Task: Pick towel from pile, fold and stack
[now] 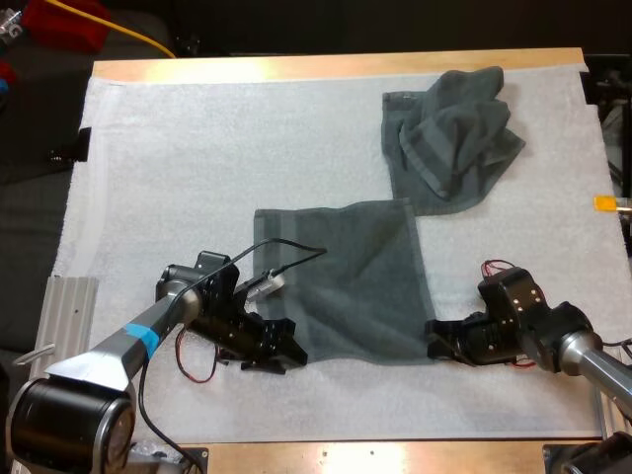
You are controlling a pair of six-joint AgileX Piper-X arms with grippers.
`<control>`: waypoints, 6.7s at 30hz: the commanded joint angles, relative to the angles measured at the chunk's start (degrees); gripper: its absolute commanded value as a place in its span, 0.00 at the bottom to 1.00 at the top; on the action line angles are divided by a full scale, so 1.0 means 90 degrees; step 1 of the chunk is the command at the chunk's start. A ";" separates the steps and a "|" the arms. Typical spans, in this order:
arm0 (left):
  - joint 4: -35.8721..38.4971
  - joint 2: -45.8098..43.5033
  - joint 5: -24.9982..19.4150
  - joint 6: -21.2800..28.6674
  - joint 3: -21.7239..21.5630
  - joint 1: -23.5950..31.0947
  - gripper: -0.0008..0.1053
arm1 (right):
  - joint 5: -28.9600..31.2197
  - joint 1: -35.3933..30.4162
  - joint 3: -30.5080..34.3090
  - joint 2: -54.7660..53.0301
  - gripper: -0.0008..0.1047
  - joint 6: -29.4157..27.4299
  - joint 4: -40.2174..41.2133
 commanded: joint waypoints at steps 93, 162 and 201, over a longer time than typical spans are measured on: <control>-0.1348 -0.1264 -0.1273 -0.1012 -0.0665 0.0437 0.01 | 0.0098 -0.0567 -0.0046 0.0035 0.09 0.3222 -0.3347; 0.1669 -0.6666 -0.2399 -0.0066 -0.0672 0.0459 0.65 | 0.1488 -0.0567 -0.0518 -0.2056 0.59 -0.0693 0.0261; 0.2117 -0.6063 -0.1342 -0.0066 -0.0672 0.0459 0.65 | -0.1285 -0.0600 -0.1068 0.2478 0.59 -0.0974 -0.0865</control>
